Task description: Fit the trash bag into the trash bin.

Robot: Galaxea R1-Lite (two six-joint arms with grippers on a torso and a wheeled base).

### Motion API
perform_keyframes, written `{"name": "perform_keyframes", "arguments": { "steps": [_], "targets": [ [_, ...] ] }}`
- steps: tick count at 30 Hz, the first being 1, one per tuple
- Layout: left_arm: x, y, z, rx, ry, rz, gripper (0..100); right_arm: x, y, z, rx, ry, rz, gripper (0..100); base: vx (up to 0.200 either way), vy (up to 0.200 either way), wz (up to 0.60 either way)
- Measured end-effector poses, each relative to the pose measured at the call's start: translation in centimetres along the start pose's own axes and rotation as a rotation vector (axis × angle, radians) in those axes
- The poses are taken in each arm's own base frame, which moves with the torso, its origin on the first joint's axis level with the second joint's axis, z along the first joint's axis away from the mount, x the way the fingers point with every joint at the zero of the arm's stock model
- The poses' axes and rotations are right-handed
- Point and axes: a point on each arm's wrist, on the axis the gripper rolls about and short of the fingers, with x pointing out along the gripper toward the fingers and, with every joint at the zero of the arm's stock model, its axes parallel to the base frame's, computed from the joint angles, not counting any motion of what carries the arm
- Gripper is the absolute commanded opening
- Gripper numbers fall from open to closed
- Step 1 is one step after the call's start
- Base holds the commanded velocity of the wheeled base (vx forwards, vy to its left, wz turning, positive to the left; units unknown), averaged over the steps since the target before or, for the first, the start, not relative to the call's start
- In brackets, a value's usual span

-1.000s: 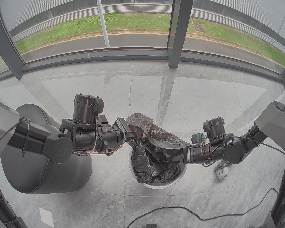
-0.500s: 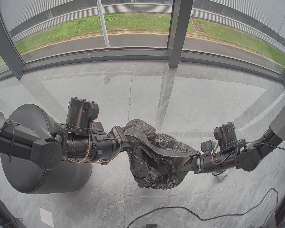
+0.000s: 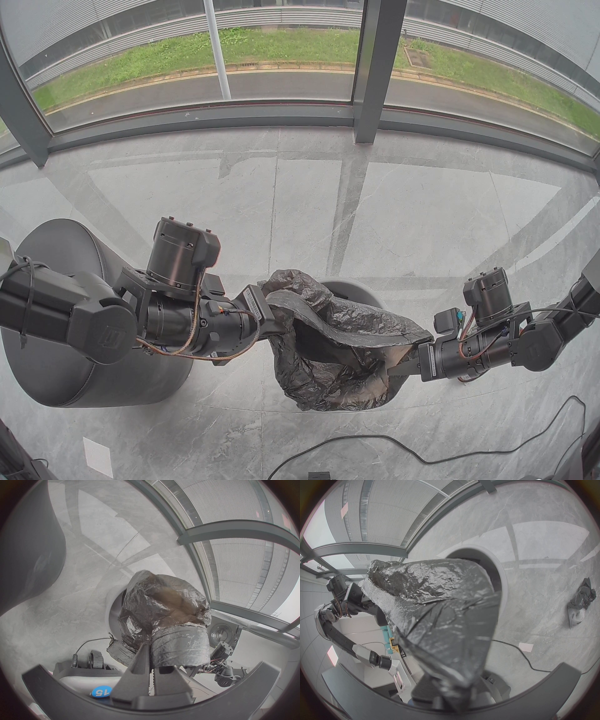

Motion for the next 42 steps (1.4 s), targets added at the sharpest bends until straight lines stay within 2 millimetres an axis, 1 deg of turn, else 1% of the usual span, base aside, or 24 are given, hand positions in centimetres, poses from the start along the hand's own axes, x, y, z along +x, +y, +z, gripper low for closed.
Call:
{"name": "perform_keyframes", "arguments": {
  "steps": [8, 17, 23, 27, 34, 42],
  "targets": [
    [1.4, 1.0, -0.9, -0.005, 0.046, 0.046, 0, -0.4, -1.2, -0.7, 0.022, 0.017, -0.01, 0, 0.0, 0.0, 0.0],
    [3.0, 2.0, -0.9, -0.016, 0.058, 0.086, 0, 0.0, -2.7, -0.4, 0.042, 0.013, -0.032, 0, 0.0, 0.0, 0.0],
    [3.5, 2.7, 0.0, 0.024, 0.038, 0.11, 0, 0.3, -3.8, 0.5, 0.045, -0.026, -0.041, 0, 0.0, 0.0, 0.0],
    [3.9, 3.6, 1.4, 0.029, -0.009, 0.147, 0, 0.4, -4.7, 1.1, 0.057, -0.049, -0.053, 0, 0.0, 0.0, 0.0],
    [4.2, 4.7, 2.6, 0.02, -0.031, 0.169, 0, 0.4, -5.8, 1.4, 0.078, -0.06, -0.07, 0, 0.0, 0.0, 0.0],
    [4.7, 4.5, 3.5, 0.048, -0.043, 0.156, 0, 0.8, -6.5, 2.7, 0.073, -0.088, -0.076, 0, 0.0, 0.0, 0.0]
  ]
}}
